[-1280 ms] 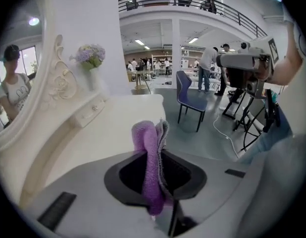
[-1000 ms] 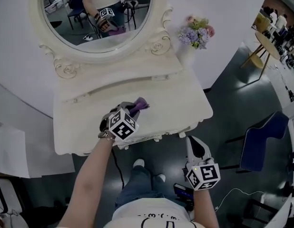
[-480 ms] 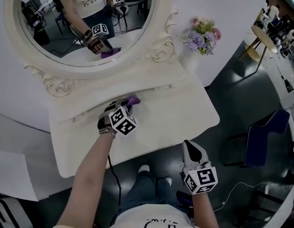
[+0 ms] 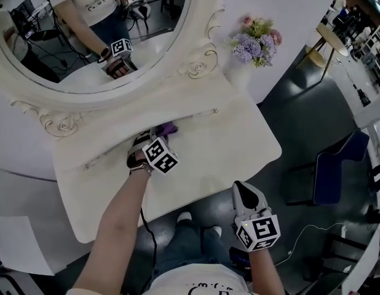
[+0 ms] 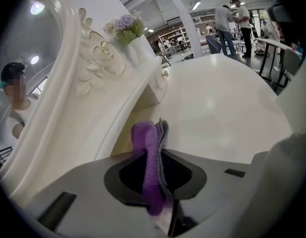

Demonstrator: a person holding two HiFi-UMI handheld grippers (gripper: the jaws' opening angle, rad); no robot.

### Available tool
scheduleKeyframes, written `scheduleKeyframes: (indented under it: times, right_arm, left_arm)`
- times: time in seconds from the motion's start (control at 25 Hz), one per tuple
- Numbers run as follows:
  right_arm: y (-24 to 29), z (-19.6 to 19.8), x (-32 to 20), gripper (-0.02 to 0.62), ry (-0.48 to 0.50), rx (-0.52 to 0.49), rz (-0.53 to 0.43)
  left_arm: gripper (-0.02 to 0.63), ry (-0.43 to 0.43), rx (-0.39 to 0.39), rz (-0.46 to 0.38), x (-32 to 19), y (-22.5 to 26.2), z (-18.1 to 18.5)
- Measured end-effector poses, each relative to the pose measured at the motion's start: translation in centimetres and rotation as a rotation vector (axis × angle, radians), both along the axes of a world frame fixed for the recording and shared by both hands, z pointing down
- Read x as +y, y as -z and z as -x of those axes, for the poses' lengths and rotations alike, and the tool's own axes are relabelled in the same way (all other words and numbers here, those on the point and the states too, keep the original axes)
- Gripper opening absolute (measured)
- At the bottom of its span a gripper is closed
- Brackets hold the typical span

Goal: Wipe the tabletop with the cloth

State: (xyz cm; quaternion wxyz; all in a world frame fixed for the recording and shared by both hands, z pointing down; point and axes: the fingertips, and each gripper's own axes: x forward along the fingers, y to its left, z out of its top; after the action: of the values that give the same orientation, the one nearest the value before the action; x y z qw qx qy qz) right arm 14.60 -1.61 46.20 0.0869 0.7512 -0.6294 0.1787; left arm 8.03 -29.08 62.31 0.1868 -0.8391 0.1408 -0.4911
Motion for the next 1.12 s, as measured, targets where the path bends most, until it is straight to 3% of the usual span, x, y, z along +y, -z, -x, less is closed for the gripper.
scheduleKeyframes:
  times: [0.32, 0.88, 1.12]
  right_arm:
    - [0.1, 0.5, -0.1, 0.000, 0.018, 0.007, 0.005]
    - [0.6, 3.6, 1.3, 0.000, 0.102, 0.014, -0.011]
    - [0.4, 5.3, 2.4, 0.000, 0.128, 0.001, -0.010]
  left_arm:
    - [0.073, -0.035, 0.029, 0.118, 2.5, 0.3, 0.1]
    - [0.074, -0.168, 0.092, 0.297, 19.2, 1.0, 2.6]
    - [0.074, -0.201, 0.097, 0.438, 25.1, 1.4, 4.1]
